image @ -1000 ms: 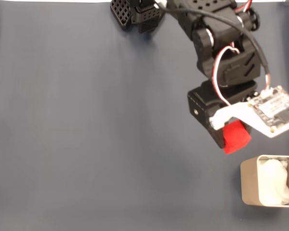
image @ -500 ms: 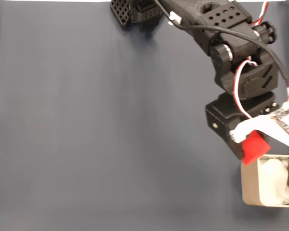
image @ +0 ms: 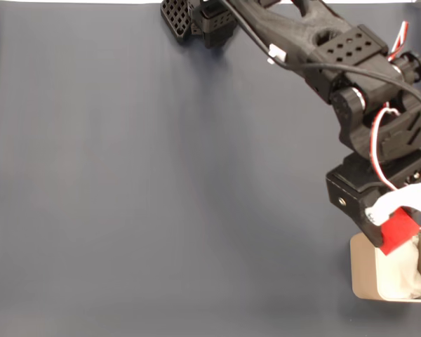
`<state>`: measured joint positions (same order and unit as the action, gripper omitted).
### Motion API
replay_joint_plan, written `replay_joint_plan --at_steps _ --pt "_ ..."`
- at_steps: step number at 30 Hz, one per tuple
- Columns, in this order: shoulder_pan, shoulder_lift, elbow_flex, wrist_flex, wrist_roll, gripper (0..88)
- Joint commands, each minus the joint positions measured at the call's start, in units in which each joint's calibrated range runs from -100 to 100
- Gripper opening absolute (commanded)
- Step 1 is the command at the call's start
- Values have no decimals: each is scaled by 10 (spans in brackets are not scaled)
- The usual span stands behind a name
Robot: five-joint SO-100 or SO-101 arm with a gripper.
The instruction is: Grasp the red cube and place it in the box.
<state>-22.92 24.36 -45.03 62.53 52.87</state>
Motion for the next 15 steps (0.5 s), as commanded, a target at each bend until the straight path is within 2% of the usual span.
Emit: replay_joint_plan --at_steps 1,15 --pt "-7 9 -61 -12 4 1" --pt "-9 114 -205 -12 7 7"
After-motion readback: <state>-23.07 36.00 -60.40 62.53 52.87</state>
